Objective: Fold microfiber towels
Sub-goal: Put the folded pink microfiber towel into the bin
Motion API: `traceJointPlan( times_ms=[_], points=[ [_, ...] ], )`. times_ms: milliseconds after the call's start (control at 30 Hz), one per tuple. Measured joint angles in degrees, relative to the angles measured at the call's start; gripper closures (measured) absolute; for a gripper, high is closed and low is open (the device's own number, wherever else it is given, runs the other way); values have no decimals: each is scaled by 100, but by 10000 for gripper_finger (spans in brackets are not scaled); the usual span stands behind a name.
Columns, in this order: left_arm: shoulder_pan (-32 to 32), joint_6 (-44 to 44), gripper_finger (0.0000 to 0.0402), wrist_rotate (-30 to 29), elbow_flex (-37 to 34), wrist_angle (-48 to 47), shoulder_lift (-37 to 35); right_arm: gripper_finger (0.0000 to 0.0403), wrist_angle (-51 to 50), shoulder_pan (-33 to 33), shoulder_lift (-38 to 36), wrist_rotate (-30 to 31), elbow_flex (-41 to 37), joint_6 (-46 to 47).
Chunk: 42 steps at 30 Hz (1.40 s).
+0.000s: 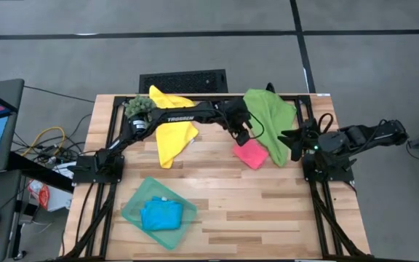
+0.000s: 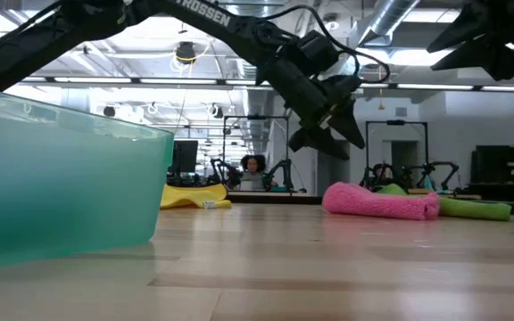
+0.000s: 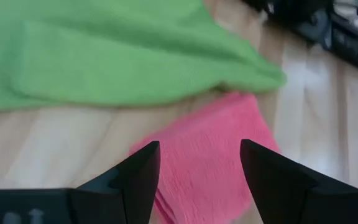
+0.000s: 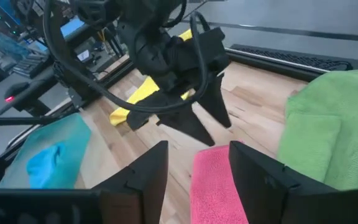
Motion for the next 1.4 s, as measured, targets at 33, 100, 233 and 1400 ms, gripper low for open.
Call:
traceJointPlan(
  times_ms=[33, 100, 233, 1400],
  points=[
    [-4, -129, 186, -32, 2, 48, 0, 209, -18, 0, -23, -5, 0, 0],
    [-8, -345, 187, -6, 4, 74, 0, 209, -45, 0, -54, -7, 0, 1],
    [-34, -542, 187, -75, 4, 164, 2, 206, -123, 0, -57, -26, 0, 1],
    [-220, -1398, 91, -791, -2, -271, 585, 200, -435, 0, -51, -337, 0, -156]
  ],
)
